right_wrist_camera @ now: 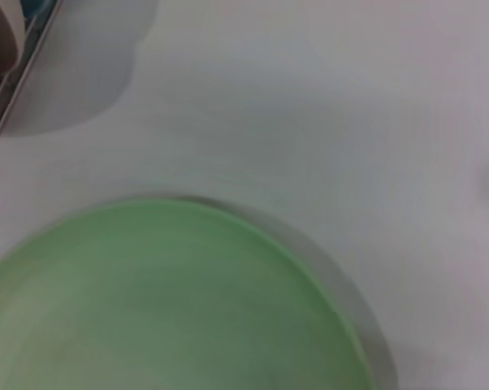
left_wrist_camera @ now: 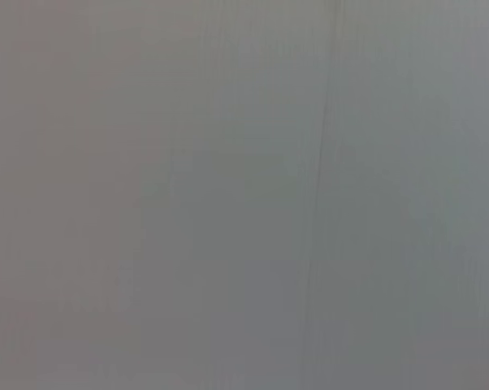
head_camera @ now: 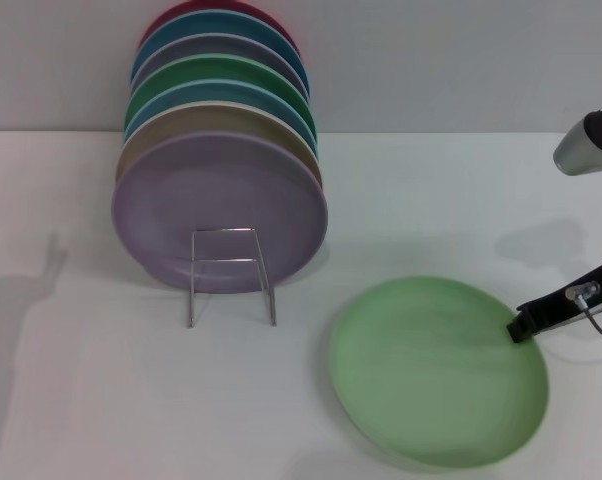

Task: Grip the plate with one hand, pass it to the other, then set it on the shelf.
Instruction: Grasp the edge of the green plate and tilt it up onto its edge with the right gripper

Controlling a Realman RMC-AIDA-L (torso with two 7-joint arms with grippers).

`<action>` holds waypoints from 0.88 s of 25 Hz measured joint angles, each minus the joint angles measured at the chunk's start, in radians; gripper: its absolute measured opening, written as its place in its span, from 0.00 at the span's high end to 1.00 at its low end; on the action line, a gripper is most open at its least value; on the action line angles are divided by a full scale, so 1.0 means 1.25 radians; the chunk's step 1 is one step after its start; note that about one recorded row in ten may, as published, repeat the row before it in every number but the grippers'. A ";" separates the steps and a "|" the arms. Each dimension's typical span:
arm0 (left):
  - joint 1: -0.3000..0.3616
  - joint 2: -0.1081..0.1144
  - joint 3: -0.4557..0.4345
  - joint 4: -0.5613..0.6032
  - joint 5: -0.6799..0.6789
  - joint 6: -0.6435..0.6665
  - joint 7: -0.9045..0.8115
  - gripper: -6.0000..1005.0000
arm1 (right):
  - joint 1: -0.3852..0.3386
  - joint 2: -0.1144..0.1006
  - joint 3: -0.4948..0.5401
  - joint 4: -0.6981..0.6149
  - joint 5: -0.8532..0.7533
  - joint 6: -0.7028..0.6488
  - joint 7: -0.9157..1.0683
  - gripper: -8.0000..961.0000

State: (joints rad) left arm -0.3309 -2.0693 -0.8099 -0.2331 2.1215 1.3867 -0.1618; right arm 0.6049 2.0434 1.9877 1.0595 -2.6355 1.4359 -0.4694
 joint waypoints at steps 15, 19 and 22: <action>0.003 0.000 0.000 -0.001 0.000 0.000 -0.002 0.22 | -0.097 0.023 0.008 0.191 -0.002 -0.079 -0.056 0.97; 0.002 0.000 0.000 -0.004 0.000 0.000 -0.003 0.22 | -0.143 0.027 0.001 0.277 0.031 -0.131 -0.077 0.97; 0.002 0.000 0.000 -0.007 0.000 0.000 -0.003 0.22 | -0.158 0.026 -0.001 0.298 0.036 -0.179 -0.087 0.97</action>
State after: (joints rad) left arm -0.3279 -2.0693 -0.8099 -0.2420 2.1213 1.3869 -0.1658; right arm 0.4076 2.0765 1.9865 1.4316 -2.5911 1.2124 -0.5784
